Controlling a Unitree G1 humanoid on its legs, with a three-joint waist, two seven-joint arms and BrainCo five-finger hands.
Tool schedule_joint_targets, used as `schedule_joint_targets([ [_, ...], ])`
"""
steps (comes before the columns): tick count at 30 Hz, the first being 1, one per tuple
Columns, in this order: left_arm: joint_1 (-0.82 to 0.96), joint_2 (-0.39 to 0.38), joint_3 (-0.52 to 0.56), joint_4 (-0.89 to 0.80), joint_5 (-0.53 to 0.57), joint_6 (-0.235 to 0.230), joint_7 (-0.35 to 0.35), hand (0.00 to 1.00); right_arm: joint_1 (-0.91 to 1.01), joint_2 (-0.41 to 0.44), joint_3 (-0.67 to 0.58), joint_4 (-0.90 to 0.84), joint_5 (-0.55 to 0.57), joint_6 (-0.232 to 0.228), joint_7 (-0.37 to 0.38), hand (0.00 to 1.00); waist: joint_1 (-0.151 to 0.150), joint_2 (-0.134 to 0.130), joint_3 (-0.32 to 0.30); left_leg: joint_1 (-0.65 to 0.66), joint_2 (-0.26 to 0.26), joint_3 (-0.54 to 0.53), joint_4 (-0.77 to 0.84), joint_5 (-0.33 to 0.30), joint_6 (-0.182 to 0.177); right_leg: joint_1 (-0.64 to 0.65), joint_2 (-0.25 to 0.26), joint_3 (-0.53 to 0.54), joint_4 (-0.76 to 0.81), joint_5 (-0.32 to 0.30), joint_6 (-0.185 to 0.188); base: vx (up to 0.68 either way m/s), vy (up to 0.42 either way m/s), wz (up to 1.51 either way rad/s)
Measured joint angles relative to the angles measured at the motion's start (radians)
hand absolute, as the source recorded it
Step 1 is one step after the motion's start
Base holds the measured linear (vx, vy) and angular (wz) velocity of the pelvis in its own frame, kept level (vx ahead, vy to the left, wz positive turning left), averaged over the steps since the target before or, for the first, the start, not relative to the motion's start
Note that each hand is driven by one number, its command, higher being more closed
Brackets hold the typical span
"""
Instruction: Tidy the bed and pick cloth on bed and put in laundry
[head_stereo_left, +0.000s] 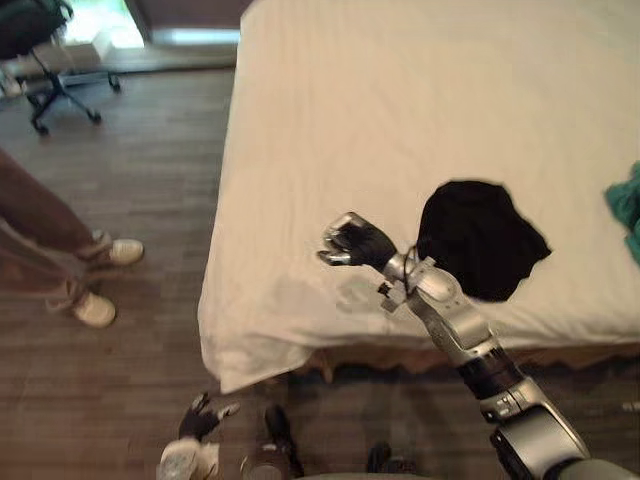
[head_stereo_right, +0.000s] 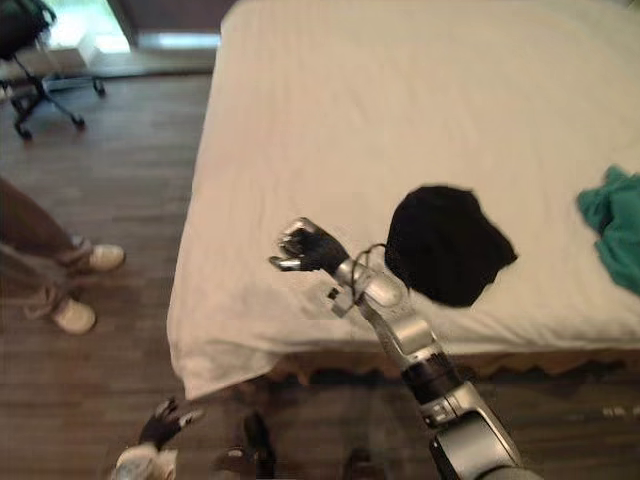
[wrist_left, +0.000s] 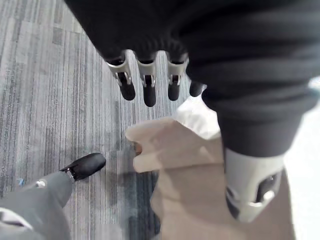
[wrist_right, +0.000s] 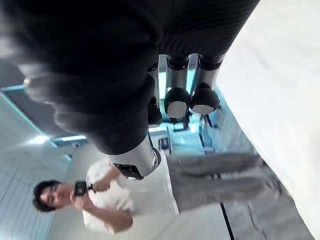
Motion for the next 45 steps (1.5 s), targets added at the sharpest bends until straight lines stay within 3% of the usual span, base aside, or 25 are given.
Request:
schedule_joint_targets([
  [2, -0.035, 0.0, -0.034, -0.019, -0.007, 0.003, 0.003, 0.0, -0.045, 0.006, 0.048, 0.002, 0.0, 0.018, 0.036, 1.0, 0.009, 0.021, 0.078, -0.034, 0.005, -0.012, 0.0, 0.019, 0.007, -0.04, 0.001, 0.001, 0.022, 0.0, 0.001, -0.15, 0.032, 0.08],
  [7, -0.054, 0.001, -0.064, -0.038, -0.007, 0.032, 0.024, 0.0, -0.071, 0.02, 0.159, 0.022, 0.0, 0.053, 0.07, 1.0, 0.013, 0.054, 0.191, -0.107, 0.007, -0.032, 0.0, 0.045, 0.018, -0.13, -0.001, 0.003, 0.071, -0.002, 0.004, -0.09, 0.038, 0.06],
  [14, -0.129, 0.021, -0.164, -0.034, -0.009, 0.043, 0.044, 0.0, -0.049, 0.086, 0.389, 0.097, -0.013, 0.059, 0.09, 1.0, 0.033, 0.11, 0.232, -0.219, -0.005, -0.079, 0.0, 0.07, 0.024, -0.249, -0.024, -0.023, 0.134, -0.016, 0.015, -0.01, 0.032, 0.13],
  [23, -0.176, 0.017, -0.355, -0.032, -0.047, 0.055, 0.047, 0.0, -0.101, 0.118, 0.378, 0.295, -0.047, 0.03, 0.004, 1.0, 0.078, 0.201, 0.262, -0.307, -0.04, -0.177, 0.001, 0.099, 0.006, -0.351, -0.074, -0.053, 0.221, -0.05, 0.025, 0.04, -0.001, 0.18],
  [29, -0.176, 0.022, -0.42, -0.027, -0.049, 0.033, 0.042, 0.0, -0.207, 0.095, 0.314, 0.507, -0.002, -0.035, -0.065, 1.0, 0.104, 0.209, 0.257, -0.317, -0.052, -0.212, 0.003, 0.113, -0.006, -0.372, -0.096, -0.058, 0.25, -0.067, 0.026, 0.0, -0.025, 0.06],
  [32, -0.168, 0.022, -0.424, -0.023, -0.058, 0.007, 0.042, 0.0, -0.278, 0.052, 0.236, 0.61, 0.089, -0.076, -0.066, 1.0, 0.114, 0.211, 0.256, -0.316, -0.059, -0.225, 0.013, 0.113, -0.006, -0.375, -0.108, -0.057, 0.265, -0.08, 0.02, -0.01, -0.036, 0.04],
  [33, -0.16, 0.023, -0.423, -0.023, -0.058, -0.008, 0.041, 0.0, -0.294, 0.03, 0.233, 0.639, 0.125, -0.082, -0.033, 1.0, 0.114, 0.211, 0.256, -0.303, -0.06, -0.23, 0.015, 0.113, -0.007, -0.36, -0.112, -0.054, 0.262, -0.078, 0.024, 0.01, -0.036, -0.04],
  [38, -0.107, 0.022, -0.38, -0.038, -0.036, -0.059, 0.026, 0.0, -0.236, 0.052, 0.156, 0.747, 0.273, -0.041, 0.059, 1.0, 0.101, 0.214, 0.254, -0.217, -0.067, -0.232, 0.002, 0.109, -0.005, -0.28, -0.111, -0.048, 0.218, -0.06, 0.034, 0.02, -0.037, -0.12],
  [41, -0.079, 0.005, -0.307, -0.027, -0.029, -0.098, 0.02, 0.0, -0.135, 0.087, 0.018, 0.865, 0.263, -0.006, 0.093, 1.0, 0.068, 0.214, 0.253, -0.181, -0.058, -0.228, 0.002, 0.094, -0.008, -0.211, -0.087, -0.049, 0.139, -0.018, 0.049, 0.03, -0.028, -0.07],
  [45, -0.063, -0.043, -0.203, 0.021, 0.009, -0.148, 0.022, 0.0, 0.081, 0.085, -0.042, 0.947, 0.174, -0.021, 0.109, 1.0, 0.051, 0.207, 0.249, -0.103, -0.045, -0.184, 0.002, 0.049, -0.005, -0.117, -0.068, -0.032, 0.078, 0.011, 0.06, 0.06, 0.003, -0.28],
])
